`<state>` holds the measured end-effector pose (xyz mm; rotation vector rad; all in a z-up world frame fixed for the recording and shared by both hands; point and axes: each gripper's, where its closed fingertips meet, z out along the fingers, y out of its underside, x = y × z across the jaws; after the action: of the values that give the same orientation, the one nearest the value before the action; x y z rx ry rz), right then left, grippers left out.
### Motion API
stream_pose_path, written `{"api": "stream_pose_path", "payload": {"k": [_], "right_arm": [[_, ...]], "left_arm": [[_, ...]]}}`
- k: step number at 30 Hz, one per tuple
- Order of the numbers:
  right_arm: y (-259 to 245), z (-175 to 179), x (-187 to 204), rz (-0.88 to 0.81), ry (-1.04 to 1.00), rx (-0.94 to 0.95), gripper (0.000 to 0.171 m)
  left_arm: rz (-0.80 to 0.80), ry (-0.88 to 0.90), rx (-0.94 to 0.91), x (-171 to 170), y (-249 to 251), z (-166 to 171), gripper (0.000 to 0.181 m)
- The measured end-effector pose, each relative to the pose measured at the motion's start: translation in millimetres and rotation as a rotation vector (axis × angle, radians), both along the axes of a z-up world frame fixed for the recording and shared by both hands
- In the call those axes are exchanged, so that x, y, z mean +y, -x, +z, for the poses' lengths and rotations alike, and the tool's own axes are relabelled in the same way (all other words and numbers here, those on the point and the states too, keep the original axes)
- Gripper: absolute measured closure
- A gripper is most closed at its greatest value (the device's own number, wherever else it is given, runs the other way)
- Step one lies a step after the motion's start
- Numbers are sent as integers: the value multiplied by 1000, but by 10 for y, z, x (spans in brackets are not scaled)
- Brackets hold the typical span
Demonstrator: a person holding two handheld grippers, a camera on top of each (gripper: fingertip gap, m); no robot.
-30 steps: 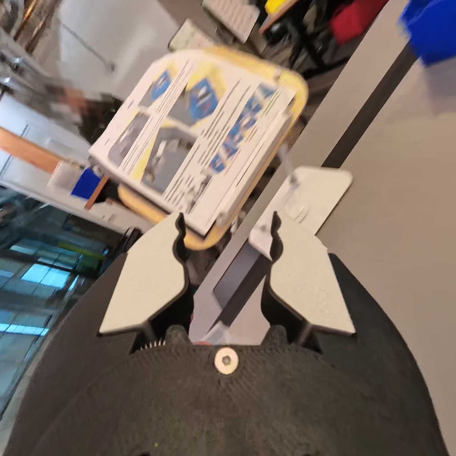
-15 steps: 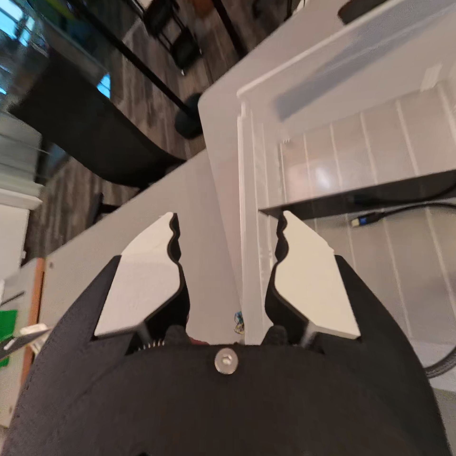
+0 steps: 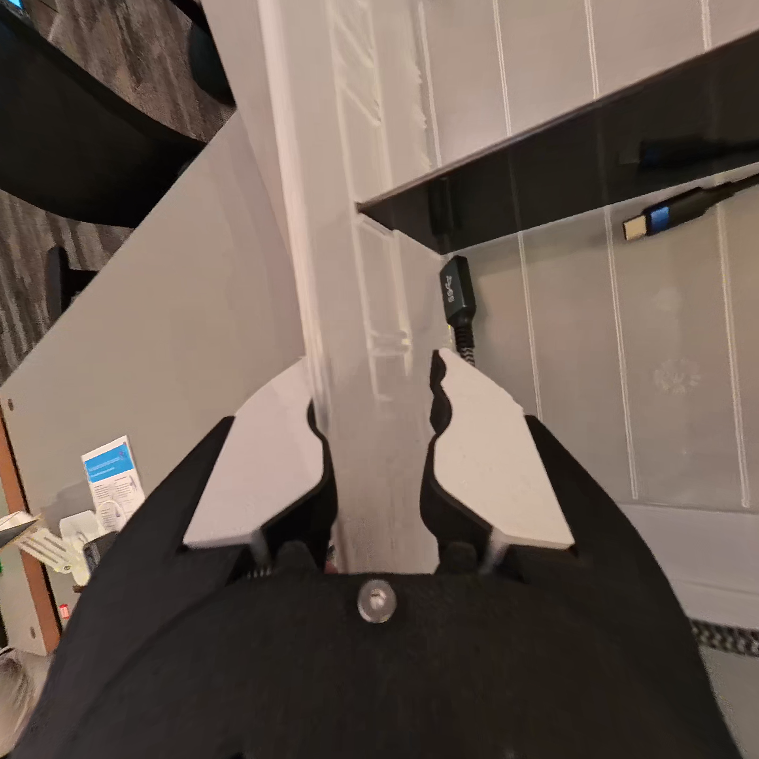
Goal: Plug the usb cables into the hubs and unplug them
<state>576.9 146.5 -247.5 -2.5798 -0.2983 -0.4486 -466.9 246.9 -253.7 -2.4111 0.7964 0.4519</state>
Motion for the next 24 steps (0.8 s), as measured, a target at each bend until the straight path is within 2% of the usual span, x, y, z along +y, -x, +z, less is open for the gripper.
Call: {"api": "stream_pose_path", "payload": {"k": [10,17,22,24], "right_arm": [[-32,-37,-49,-11,36,-11,136],[52,-61,-129,14,65,49,142],[69,-96,-187,16,80,92,138],[73,-138,-214,20,98,106,138]], "left_arm": [[31,15,-81,-11,-37,11,148],[88,85,-196,-243,-223,8,157],[51,91,-327,-309,-405,33,137],[53,93,-372,-299,-422,32,137]]}}
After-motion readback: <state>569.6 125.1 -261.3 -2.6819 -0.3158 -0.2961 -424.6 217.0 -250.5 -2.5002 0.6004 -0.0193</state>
